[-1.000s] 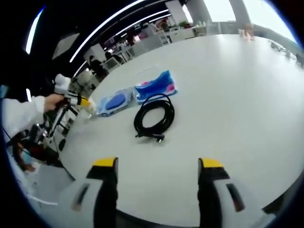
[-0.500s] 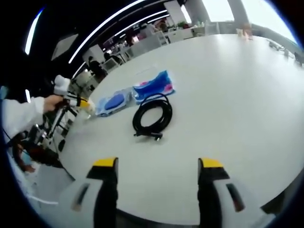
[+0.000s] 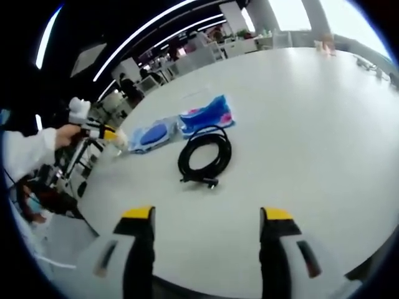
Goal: Arrange the tabletop items into an orderly group along one side of the table until the central work area is clear of visible clutter.
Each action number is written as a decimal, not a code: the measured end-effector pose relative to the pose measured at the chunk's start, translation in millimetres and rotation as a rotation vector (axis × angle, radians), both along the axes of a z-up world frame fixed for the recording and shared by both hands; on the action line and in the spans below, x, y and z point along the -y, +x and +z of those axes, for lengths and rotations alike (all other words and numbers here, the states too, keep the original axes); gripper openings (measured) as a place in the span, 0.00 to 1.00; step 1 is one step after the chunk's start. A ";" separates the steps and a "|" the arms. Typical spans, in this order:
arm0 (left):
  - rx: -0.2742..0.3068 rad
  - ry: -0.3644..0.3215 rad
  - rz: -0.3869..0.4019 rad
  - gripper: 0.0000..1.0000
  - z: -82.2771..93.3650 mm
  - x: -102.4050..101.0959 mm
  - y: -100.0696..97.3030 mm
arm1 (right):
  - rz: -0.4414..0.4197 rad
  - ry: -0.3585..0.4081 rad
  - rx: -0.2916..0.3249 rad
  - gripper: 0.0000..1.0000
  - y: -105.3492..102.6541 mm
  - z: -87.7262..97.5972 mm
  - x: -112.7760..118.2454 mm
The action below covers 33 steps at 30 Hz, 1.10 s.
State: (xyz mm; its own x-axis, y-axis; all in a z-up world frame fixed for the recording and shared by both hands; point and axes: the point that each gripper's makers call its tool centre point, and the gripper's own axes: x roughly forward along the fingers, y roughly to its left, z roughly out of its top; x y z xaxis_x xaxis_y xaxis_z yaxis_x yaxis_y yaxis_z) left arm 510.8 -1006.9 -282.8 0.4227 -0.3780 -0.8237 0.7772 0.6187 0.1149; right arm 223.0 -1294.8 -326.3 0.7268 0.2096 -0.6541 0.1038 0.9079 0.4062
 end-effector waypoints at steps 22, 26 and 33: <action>0.145 -0.092 0.088 0.75 52.5 -32.6 -26.8 | 0.045 -0.022 0.025 0.66 1.6 12.1 -3.3; 0.131 -0.147 0.143 0.83 56.4 -42.4 -34.0 | 0.058 -0.025 0.029 0.65 3.0 15.9 -6.0; 0.123 -0.208 0.198 0.86 57.9 -61.9 -50.8 | 0.063 -0.033 0.049 0.68 4.0 23.5 -6.5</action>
State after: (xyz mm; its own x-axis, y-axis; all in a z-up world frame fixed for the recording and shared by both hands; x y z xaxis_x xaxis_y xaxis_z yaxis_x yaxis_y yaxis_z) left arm 460.0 -945.0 -224.9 0.5970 -0.4335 -0.6750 0.6271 0.7769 0.0556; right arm 227.0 -1288.2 -302.7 0.7441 0.2352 -0.6253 0.0264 0.9249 0.3793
